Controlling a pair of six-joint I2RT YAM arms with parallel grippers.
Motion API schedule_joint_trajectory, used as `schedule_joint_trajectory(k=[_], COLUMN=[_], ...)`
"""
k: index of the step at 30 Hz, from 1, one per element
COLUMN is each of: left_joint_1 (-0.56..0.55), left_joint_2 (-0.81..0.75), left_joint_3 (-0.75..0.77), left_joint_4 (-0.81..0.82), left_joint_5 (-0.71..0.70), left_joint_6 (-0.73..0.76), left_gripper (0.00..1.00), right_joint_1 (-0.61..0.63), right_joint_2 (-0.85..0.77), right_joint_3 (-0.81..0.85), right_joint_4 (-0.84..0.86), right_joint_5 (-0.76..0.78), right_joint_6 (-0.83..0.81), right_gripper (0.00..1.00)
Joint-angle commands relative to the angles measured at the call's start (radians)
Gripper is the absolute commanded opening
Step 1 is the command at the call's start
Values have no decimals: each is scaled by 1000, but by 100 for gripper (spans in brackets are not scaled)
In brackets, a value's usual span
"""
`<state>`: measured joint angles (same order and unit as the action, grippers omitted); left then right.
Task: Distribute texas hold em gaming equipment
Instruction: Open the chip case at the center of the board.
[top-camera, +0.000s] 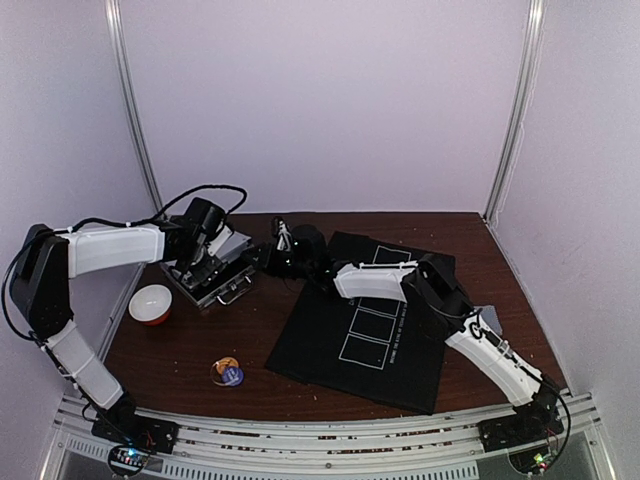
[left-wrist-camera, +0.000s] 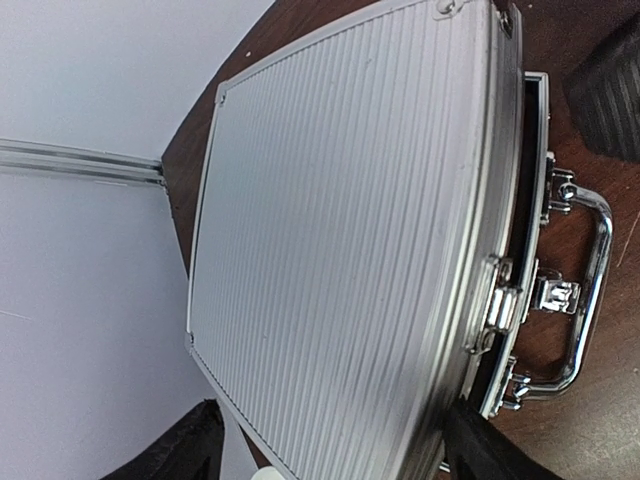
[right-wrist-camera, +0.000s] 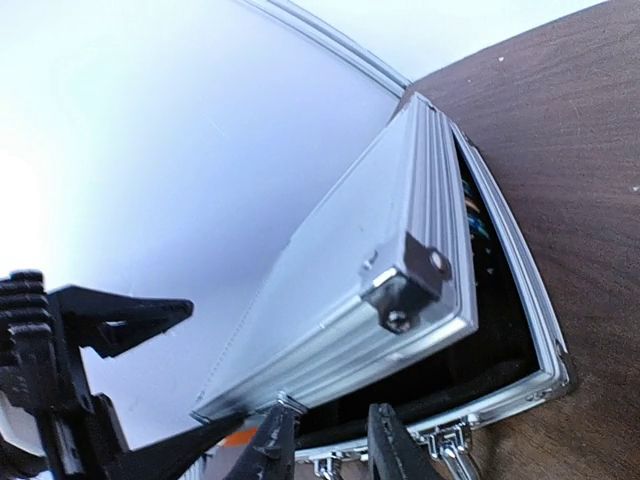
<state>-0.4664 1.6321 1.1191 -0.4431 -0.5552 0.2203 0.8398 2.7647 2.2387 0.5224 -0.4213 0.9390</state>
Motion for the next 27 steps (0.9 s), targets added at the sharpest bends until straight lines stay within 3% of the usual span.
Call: schedule_joint_trajectory(k=[1,14,19,27], left_joint_1=[26,35,37,39], left_joint_2=[-20,-12,-11,-7], left_joint_3=[-1,-1,-2,-8], left_joint_4=[78,88,89,96], left_joint_5=[-53,-48,-46,-38], left_joint_6=[14,21,22,22], left_gripper=[78,78,78,78], right_joint_1=[-5,12,15,29], right_joint_2=[52,102,146,172], right_joint_3=[56,116,152,216], right_joint_4=[130,140,113,179], right_joint_5=[73,236,287,317], right_joint_6=[188,386,441,354], right_gripper=[33,63,65,76])
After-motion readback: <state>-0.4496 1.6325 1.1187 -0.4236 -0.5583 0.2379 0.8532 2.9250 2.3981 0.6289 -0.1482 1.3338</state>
